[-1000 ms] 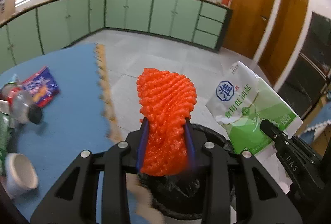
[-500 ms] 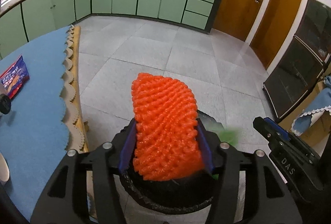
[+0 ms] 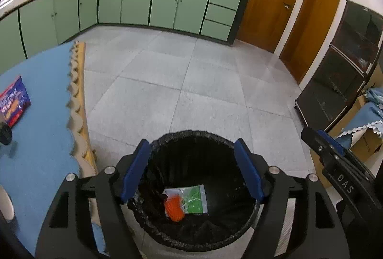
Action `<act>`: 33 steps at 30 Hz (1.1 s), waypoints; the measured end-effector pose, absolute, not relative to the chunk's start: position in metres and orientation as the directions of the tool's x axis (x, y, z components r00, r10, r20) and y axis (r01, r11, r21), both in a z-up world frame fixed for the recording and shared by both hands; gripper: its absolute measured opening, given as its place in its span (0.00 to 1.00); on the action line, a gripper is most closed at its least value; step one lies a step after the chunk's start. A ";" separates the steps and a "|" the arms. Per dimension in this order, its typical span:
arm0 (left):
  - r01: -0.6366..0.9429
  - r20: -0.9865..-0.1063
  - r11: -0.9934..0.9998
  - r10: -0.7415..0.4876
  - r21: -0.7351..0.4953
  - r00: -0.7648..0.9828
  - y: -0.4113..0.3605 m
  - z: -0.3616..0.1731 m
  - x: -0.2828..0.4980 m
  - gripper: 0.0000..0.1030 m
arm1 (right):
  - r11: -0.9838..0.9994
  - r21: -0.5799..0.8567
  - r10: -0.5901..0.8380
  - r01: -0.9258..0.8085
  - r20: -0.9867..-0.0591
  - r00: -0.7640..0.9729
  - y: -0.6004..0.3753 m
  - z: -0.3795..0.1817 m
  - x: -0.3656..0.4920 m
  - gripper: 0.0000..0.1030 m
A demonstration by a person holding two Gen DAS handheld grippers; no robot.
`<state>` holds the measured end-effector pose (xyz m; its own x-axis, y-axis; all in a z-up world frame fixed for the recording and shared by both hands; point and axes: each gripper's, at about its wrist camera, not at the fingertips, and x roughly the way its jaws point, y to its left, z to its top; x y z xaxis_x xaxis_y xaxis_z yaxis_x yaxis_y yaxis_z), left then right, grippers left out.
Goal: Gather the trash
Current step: 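Drop the bag and foam net into the black bin with both grippers, then move both grippers back over the table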
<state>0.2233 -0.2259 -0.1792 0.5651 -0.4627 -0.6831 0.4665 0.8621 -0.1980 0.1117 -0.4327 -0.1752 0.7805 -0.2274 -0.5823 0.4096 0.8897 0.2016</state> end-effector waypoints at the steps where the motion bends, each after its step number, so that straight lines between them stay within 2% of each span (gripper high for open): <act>1: 0.464 -0.677 0.862 -0.466 -0.203 0.569 -0.224 -0.176 0.222 0.71 | 0.888 0.203 -0.231 0.413 -0.580 0.782 -0.433 -0.174 0.111 0.47; 4: 0.445 -0.649 0.868 -0.470 -0.218 0.598 -0.211 -0.160 0.220 0.74 | 0.887 0.205 -0.238 0.414 -0.566 0.789 -0.431 -0.169 0.108 0.56; 7: 0.424 -0.610 0.886 -0.444 -0.189 0.657 -0.191 -0.142 0.216 0.80 | 0.895 0.196 -0.239 0.400 -0.546 0.803 -0.424 -0.161 0.106 0.69; 10: 0.391 -0.577 0.905 -0.413 -0.169 0.705 -0.170 -0.126 0.208 0.83 | 0.907 0.175 -0.248 0.383 -0.511 0.823 -0.407 -0.147 0.104 0.88; 12: 0.367 -0.558 0.918 -0.386 -0.152 0.735 -0.151 -0.116 0.200 0.84 | 0.918 0.176 -0.232 0.355 -0.487 0.842 -0.395 -0.139 0.104 0.94; 15: 0.328 -0.531 0.937 -0.339 -0.118 0.777 -0.125 -0.103 0.189 0.86 | 0.941 0.180 -0.178 0.286 -0.455 0.872 -0.371 -0.126 0.106 0.94; 25: 0.042 -0.417 0.999 -0.035 0.007 0.908 -0.005 -0.078 0.134 0.86 | 0.979 0.194 0.023 0.059 -0.397 0.917 -0.275 -0.112 0.126 0.94; 33: -0.160 -0.405 0.986 0.165 0.047 0.899 0.072 -0.081 0.106 0.86 | 0.973 0.182 0.197 -0.140 -0.346 0.917 -0.169 -0.105 0.138 0.94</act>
<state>0.1058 0.0723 -0.0813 0.8993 0.1651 -0.4049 -0.1598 0.9860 0.0472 0.1377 -0.1691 -0.1047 0.9174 0.1966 -0.3461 -0.1398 0.9733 0.1823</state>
